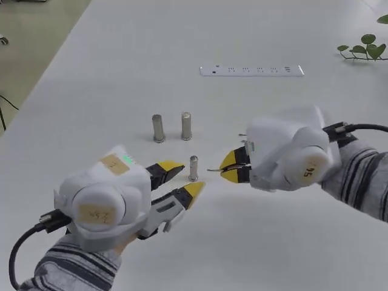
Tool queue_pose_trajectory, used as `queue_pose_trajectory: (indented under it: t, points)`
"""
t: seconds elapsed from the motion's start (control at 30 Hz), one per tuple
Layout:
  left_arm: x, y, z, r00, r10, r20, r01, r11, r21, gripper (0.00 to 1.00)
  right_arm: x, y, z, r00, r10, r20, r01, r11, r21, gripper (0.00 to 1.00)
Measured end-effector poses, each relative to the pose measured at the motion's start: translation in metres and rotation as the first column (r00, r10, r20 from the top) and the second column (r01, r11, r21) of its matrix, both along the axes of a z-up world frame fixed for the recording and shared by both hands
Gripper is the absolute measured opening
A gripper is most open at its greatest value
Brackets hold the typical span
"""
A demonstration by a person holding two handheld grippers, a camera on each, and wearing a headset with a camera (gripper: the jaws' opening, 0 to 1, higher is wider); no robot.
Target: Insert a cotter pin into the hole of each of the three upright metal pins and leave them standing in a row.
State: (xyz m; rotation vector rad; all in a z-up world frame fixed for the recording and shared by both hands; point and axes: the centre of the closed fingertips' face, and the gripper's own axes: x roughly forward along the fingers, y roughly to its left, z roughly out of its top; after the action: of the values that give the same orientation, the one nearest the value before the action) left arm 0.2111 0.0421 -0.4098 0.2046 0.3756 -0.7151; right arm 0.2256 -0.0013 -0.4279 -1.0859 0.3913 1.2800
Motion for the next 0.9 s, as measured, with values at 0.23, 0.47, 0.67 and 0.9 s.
queue_pose_trajectory:
  t: [0.23, 0.47, 0.67, 0.9]
  points:
    - [0.017, 0.008, -0.014, 0.997, 0.08, 0.011, -0.08, 0.996, 0.04, 0.27, 0.016, -0.001, -0.012, 0.997, -0.074, 0.004, 0.074, 0.997, -0.028, 0.0]
    - [0.032, 0.011, -0.026, 0.992, 0.129, -0.011, -0.129, 0.991, 0.046, 0.25, 0.032, -0.002, -0.025, 0.992, -0.125, 0.017, 0.126, 0.99, -0.062, 0.0]
    - [0.042, 0.009, -0.036, 0.987, 0.16, -0.019, -0.159, 0.986, 0.054, 0.25, 0.043, -0.002, -0.033, 0.986, -0.163, 0.011, 0.164, 0.984, -0.063, 0.0]
    - [0.049, 0.003, -0.049, 0.982, 0.182, -0.051, -0.179, 0.982, 0.059, 0.22, 0.046, -0.002, -0.04, 0.982, -0.186, -0.02, 0.184, 0.981, -0.06, 0.0]
